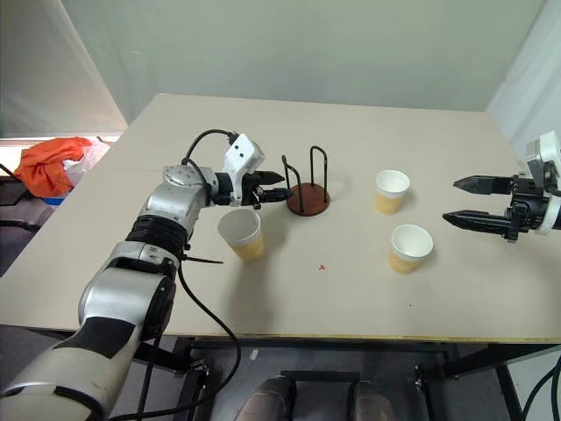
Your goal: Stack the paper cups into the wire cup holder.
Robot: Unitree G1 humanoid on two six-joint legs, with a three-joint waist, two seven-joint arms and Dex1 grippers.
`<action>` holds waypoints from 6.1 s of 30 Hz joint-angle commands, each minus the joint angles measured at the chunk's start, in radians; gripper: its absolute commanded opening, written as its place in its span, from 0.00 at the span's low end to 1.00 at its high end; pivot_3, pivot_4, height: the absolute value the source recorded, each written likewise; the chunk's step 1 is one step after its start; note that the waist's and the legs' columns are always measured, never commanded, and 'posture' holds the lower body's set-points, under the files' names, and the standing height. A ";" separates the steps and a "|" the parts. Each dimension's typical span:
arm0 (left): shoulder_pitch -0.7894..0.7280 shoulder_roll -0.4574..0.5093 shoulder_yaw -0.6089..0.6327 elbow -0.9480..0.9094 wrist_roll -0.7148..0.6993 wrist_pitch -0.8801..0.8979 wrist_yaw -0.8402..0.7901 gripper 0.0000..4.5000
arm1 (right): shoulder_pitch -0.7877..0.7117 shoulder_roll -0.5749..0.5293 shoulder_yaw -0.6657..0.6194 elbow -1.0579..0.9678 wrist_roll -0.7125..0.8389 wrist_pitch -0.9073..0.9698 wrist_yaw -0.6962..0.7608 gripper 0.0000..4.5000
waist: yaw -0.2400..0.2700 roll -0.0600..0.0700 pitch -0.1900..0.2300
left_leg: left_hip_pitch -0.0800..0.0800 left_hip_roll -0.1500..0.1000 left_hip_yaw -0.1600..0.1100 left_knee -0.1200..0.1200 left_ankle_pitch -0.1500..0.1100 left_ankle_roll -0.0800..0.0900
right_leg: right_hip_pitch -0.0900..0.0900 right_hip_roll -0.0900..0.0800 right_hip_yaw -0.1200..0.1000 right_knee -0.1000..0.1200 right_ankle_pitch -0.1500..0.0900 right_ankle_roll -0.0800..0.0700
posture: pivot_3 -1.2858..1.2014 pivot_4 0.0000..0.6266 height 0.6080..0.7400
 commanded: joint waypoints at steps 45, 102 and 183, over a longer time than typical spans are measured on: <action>0.356 0.024 -0.137 -1.129 -0.119 0.584 -0.147 0.01 | 0.064 -0.048 0.152 -0.444 -0.026 -0.004 0.000 1.00 | 0.006 0.001 0.000 | 0.001 -0.008 0.021 0.018 -0.014 0.019 | 0.003 -0.003 0.019 0.000 -0.007 0.019 | 0.52 0.24 1.00; 0.849 0.612 0.669 -1.407 -0.781 0.634 -0.247 1.00 | -0.086 0.096 0.409 -0.116 -0.376 -0.255 0.025 0.01 | -0.013 0.002 0.000 | 0.003 -0.003 0.019 0.001 -0.016 0.008 | -0.008 -0.003 0.016 0.001 -0.007 -0.002 | 0.52 0.24 1.00; 0.782 0.720 0.584 -1.327 -0.729 0.542 -0.146 1.00 | -0.733 0.365 0.554 0.373 -0.140 -0.536 0.148 0.01 | -0.030 0.003 0.000 | 0.002 0.011 0.018 -0.016 -0.015 -0.016 | -0.027 0.004 0.011 0.018 -0.011 -0.026 | 0.52 0.24 1.00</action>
